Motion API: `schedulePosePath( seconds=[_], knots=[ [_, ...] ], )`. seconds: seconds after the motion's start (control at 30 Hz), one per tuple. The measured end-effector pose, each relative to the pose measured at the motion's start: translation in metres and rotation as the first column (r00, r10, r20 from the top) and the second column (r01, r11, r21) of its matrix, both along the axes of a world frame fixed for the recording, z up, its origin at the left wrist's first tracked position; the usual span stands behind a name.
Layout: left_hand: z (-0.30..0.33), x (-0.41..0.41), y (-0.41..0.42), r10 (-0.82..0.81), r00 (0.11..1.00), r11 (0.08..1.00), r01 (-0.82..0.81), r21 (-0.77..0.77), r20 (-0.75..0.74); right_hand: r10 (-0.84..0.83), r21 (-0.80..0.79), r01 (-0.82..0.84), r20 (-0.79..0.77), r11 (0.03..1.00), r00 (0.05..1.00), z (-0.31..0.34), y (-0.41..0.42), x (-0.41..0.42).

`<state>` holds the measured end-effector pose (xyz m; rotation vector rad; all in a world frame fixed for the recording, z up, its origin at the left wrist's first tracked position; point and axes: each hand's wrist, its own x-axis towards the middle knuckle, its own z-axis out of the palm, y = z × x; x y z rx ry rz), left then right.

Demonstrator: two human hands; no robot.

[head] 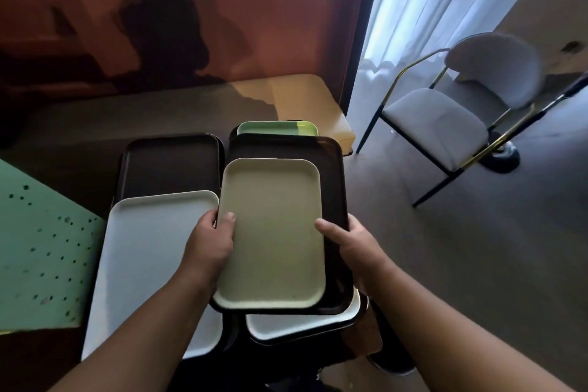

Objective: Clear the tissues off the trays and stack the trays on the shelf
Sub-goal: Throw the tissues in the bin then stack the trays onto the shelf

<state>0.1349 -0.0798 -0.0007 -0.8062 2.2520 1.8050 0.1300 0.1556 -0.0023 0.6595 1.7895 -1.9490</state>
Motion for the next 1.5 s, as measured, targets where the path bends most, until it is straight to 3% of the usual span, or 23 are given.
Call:
schedulePosePath(
  seconds=[0.1, 0.23, 0.37, 0.6, 0.73, 0.8, 0.87, 1.0, 1.1, 1.23, 1.33, 1.5],
  knots=[
    [0.005, 0.005, 0.022, 0.015, 1.000, 1.000, -0.016, 0.007, 0.018, -0.003, 0.100, 0.003, -0.001, 0.995, 1.000, -0.004, 0.015, 0.005],
    [0.009, 0.013, 0.035, 0.008, 0.998, 0.971, -0.023, 0.240, 0.063, 0.012, 0.187, -0.013, 0.006, 0.982, 1.000, 0.002, 0.041, -0.002],
    [0.006, 0.019, 0.043, -0.010, 0.997, 0.955, -0.013, 0.295, 0.078, 0.017, 0.204, -0.018, 0.007, 0.979, 1.000, 0.000, 0.058, -0.005],
    [0.009, 0.025, 0.065, 0.059, 0.989, 0.997, -0.053, -0.050, 0.133, 0.111, -0.006, -0.110, 0.064, 0.994, 0.992, -0.002, 0.068, -0.011],
    [-0.001, 0.020, 0.061, 0.058, 0.982, 0.998, -0.063, 0.018, 0.181, 0.113, -0.035, -0.111, 0.080, 0.993, 0.990, -0.007, 0.080, -0.018],
    [-0.009, 0.017, 0.054, 0.089, 0.978, 0.992, -0.070, -0.107, 0.191, 0.083, -0.061, -0.078, 0.096, 0.995, 0.992, -0.010, 0.087, -0.018],
    [-0.026, 0.018, 0.044, 0.105, 0.960, 0.961, -0.031, -0.275, 0.260, 0.039, -0.070, -0.031, 0.115, 0.997, 0.993, -0.016, 0.094, -0.018],
    [-0.050, 0.026, 0.044, -0.099, 0.843, 0.833, 0.362, -0.420, 0.529, -0.031, -0.025, 0.036, 0.147, 0.999, 0.989, -0.028, 0.104, -0.015],
    [-0.056, 0.027, 0.052, -0.071, 0.844, 0.719, 0.413, -0.559, 0.531, -0.051, 0.001, 0.052, 0.171, 0.999, 0.984, -0.032, 0.109, -0.011],
    [-0.060, 0.022, 0.051, -0.085, 0.807, 0.623, 0.501, -0.600, 0.585, -0.040, 0.013, 0.038, 0.184, 0.999, 0.982, -0.036, 0.116, -0.009],
    [-0.062, 0.018, 0.049, -0.080, 0.814, 0.635, 0.486, -0.600, 0.575, -0.035, 0.015, 0.033, 0.190, 0.999, 0.981, -0.040, 0.116, -0.007],
    [-0.066, 0.018, 0.044, 0.025, 0.847, 0.760, 0.329, -0.560, 0.531, -0.031, -0.005, 0.033, 0.202, 0.999, 0.979, -0.043, 0.114, -0.002]
  ],
)
